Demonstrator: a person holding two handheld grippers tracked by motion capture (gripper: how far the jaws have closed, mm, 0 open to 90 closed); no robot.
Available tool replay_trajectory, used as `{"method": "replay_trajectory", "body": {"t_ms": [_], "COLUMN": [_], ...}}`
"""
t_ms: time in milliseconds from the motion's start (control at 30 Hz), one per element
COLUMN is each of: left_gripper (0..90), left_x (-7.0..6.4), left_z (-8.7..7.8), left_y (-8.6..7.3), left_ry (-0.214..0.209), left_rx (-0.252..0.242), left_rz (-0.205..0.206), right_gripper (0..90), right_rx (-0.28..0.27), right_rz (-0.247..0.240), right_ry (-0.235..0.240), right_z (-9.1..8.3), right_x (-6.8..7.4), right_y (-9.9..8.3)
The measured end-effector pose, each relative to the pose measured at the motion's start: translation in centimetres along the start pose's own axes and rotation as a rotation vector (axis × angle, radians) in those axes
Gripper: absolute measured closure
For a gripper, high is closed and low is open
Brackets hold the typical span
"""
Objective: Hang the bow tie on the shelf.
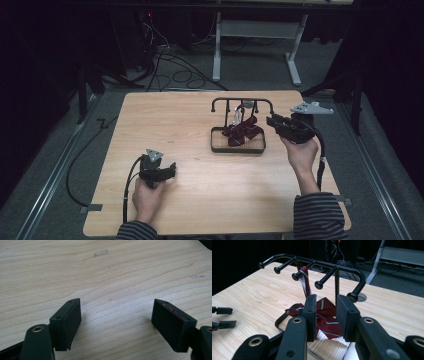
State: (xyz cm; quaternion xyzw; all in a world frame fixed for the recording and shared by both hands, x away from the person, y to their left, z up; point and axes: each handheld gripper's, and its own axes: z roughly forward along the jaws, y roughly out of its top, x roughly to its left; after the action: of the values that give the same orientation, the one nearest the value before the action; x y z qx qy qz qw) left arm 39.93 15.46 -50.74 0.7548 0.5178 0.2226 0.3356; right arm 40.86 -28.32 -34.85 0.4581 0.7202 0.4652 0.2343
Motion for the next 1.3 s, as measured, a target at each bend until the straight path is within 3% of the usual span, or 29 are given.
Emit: {"method": "replay_trajectory", "body": {"t_ms": [400, 1300], "left_gripper": [24.3, 24.3], "left_x": [0.0, 0.0], "left_z": [0.0, 0.0], "left_y": [0.0, 0.0], "left_ry": [-0.001, -0.001], "left_rx": [0.0, -0.001], "left_rz": [0.0, -0.001], "right_gripper": [71.4, 70.6], "right_rx": [0.014, 0.001], "right_rz": [0.012, 0.048], "right_ry": [0.007, 0.018], "right_z": [0.1, -1.6], "right_x": [-0.1, -0.4], "right_y": [-1.5, -3.7]}}
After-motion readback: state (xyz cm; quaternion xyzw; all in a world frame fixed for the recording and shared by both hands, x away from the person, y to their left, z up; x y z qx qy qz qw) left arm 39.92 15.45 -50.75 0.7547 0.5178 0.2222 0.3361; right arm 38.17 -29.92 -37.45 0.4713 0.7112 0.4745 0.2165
